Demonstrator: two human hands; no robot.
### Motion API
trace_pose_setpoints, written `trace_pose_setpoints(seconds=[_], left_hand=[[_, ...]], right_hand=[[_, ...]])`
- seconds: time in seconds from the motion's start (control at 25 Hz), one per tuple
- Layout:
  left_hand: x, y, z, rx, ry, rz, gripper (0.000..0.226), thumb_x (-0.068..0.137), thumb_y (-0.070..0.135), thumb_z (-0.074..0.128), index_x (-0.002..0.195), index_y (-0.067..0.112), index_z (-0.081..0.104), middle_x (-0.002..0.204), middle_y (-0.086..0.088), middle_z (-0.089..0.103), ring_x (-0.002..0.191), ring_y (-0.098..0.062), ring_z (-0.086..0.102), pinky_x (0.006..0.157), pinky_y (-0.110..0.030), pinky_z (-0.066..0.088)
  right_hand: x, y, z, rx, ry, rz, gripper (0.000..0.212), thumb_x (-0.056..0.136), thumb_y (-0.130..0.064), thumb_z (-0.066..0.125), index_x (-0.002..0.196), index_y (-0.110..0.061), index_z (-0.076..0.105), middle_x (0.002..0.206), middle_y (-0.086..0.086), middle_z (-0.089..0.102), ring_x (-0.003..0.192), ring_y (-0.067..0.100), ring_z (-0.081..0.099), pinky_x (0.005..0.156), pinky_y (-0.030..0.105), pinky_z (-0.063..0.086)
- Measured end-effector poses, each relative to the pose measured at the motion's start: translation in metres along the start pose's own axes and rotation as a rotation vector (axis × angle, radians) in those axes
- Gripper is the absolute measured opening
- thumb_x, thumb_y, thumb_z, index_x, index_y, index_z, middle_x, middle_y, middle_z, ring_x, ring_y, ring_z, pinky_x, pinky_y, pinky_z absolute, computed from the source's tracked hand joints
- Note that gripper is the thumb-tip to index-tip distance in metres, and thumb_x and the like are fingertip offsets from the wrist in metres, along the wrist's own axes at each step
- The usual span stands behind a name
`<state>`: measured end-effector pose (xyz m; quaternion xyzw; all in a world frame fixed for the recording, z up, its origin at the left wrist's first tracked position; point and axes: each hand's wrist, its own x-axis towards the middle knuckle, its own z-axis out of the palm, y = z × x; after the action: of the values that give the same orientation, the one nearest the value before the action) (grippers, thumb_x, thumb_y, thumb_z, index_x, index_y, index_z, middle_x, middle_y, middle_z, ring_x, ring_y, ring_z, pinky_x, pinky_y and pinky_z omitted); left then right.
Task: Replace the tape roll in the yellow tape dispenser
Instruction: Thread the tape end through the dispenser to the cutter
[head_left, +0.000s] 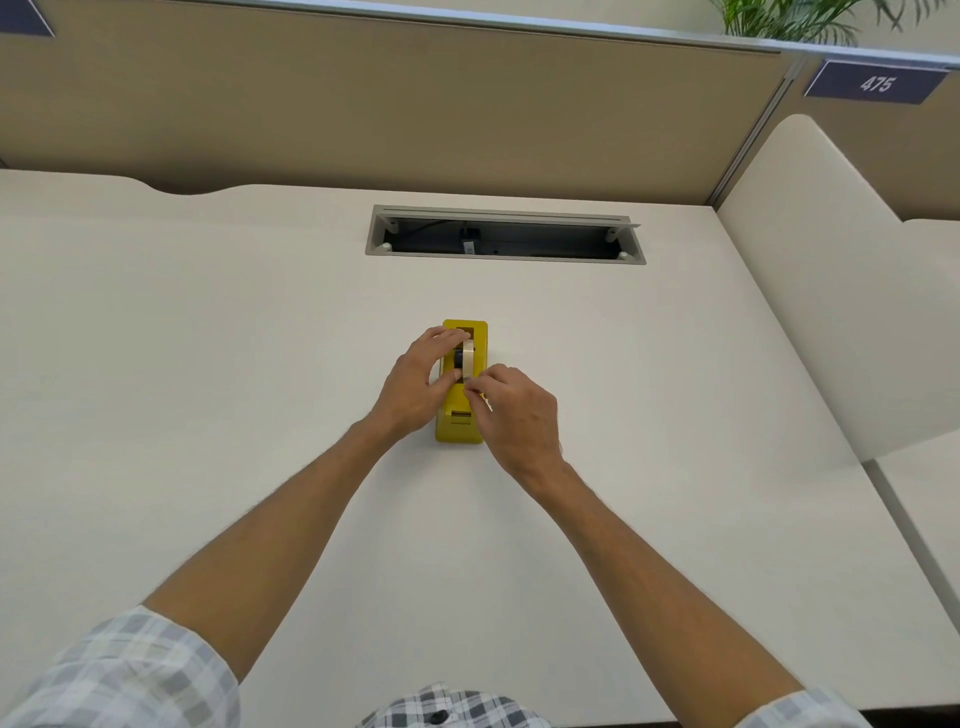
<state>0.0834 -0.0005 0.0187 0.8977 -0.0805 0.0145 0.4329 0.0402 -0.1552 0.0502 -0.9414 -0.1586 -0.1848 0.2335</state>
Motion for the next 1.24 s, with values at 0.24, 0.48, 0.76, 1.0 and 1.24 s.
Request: trace_pose_setpoints(seconds=[0.24, 0.48, 0.76, 1.0, 1.24], left_hand=[[-0.002, -0.005, 0.001, 0.024, -0.022, -0.035, 0.048, 0.097, 0.018, 0.053, 0.143, 0.028, 0.042, 0.141, 0.002, 0.050, 0.129, -0.016, 0.045, 0.108, -0.033, 0.037], [-0.001, -0.005, 0.001, -0.025, -0.048, -0.060, 0.049, 0.098, 0.018, 0.051, 0.144, 0.030, 0.041, 0.142, 0.003, 0.051, 0.129, -0.018, 0.048, 0.106, -0.041, 0.044], [0.002, -0.008, -0.007, -0.055, -0.106, -0.079, 0.057, 0.095, 0.009, 0.052, 0.146, 0.032, 0.039, 0.153, 0.006, 0.039, 0.142, -0.020, 0.036, 0.107, -0.046, 0.045], [0.001, -0.010, -0.004, -0.028, -0.086, -0.074, 0.056, 0.096, 0.012, 0.053, 0.145, 0.034, 0.039, 0.152, 0.006, 0.041, 0.141, -0.019, 0.038, 0.112, -0.039, 0.039], [0.000, -0.013, -0.003, -0.025, -0.103, -0.084, 0.055, 0.099, 0.017, 0.051, 0.145, 0.042, 0.035, 0.154, 0.011, 0.037, 0.142, -0.018, 0.036, 0.111, -0.036, 0.038]], right_hand=[[-0.004, -0.004, 0.002, 0.005, 0.009, 0.002, 0.005, 0.084, -0.011, 0.074, 0.078, -0.011, 0.075, 0.075, 0.001, 0.070, 0.065, 0.023, 0.064, 0.046, 0.032, 0.049], [-0.008, -0.004, 0.001, 0.013, 0.016, 0.009, 0.007, 0.082, -0.011, 0.076, 0.076, -0.011, 0.074, 0.073, 0.001, 0.070, 0.062, 0.022, 0.063, 0.044, 0.028, 0.047], [-0.013, -0.009, 0.001, 0.015, -0.006, 0.020, 0.008, 0.085, -0.011, 0.073, 0.077, -0.011, 0.074, 0.075, 0.002, 0.069, 0.064, 0.022, 0.063, 0.046, 0.031, 0.048], [-0.018, -0.008, -0.004, 0.016, -0.004, 0.022, 0.006, 0.084, -0.010, 0.074, 0.078, -0.010, 0.075, 0.076, 0.003, 0.070, 0.065, 0.023, 0.064, 0.045, 0.032, 0.049], [-0.024, -0.010, -0.005, 0.018, -0.023, 0.002, 0.007, 0.085, -0.010, 0.073, 0.079, -0.010, 0.075, 0.076, 0.003, 0.070, 0.065, 0.023, 0.064, 0.046, 0.033, 0.051]])
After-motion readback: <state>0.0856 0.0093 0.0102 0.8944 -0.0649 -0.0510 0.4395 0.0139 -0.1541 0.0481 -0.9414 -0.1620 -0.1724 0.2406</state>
